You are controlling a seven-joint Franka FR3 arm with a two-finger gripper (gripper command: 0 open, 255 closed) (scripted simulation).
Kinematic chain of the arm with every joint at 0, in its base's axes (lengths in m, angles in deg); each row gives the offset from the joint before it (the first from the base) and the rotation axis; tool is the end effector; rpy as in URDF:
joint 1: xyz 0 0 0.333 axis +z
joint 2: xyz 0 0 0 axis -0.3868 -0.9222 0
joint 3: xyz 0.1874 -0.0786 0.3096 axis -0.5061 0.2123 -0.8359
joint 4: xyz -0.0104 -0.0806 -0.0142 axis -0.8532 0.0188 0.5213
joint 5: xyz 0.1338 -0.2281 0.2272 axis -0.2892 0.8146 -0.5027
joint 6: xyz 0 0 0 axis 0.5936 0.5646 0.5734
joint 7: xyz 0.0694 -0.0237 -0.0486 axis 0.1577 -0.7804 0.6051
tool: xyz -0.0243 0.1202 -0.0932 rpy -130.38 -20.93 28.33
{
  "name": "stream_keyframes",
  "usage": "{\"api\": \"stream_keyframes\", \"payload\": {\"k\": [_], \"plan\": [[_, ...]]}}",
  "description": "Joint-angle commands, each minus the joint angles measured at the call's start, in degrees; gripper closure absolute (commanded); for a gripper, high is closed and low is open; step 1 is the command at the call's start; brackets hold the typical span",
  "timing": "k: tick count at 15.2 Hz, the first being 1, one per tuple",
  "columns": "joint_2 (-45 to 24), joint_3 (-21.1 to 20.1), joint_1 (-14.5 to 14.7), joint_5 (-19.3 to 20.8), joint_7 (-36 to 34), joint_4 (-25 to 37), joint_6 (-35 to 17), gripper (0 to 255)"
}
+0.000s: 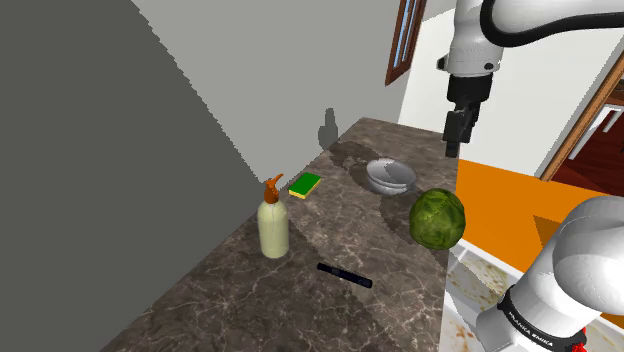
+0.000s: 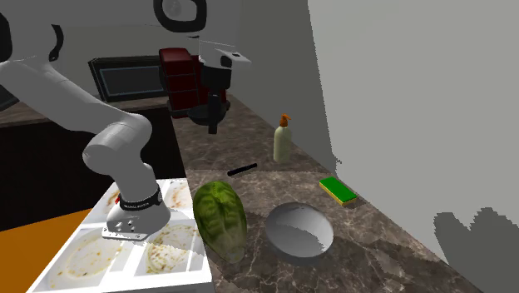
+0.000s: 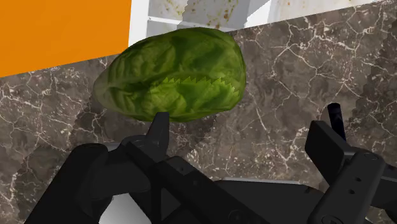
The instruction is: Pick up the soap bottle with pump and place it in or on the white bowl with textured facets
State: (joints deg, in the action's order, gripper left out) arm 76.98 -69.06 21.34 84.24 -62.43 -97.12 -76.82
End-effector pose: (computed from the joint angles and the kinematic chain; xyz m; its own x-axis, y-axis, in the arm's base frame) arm 0.2100 -0.0347 0.5400 0.9824 0.0832 -0.1670 0.0913 -0.9950 0.0410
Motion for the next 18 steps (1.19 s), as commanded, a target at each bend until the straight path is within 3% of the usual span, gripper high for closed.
{"api": "stream_keyframes", "payload": {"k": [1,10,18], "plan": [[0.0,0.0,0.0,0.0,0.0,0.0,0.0,0],[-11.4,-8.0,3.3,-8.2,-12.1,3.4,-9.0,0],[-24.6,-14.2,5.3,-11.8,-22.1,11.2,-16.1,0]]}}
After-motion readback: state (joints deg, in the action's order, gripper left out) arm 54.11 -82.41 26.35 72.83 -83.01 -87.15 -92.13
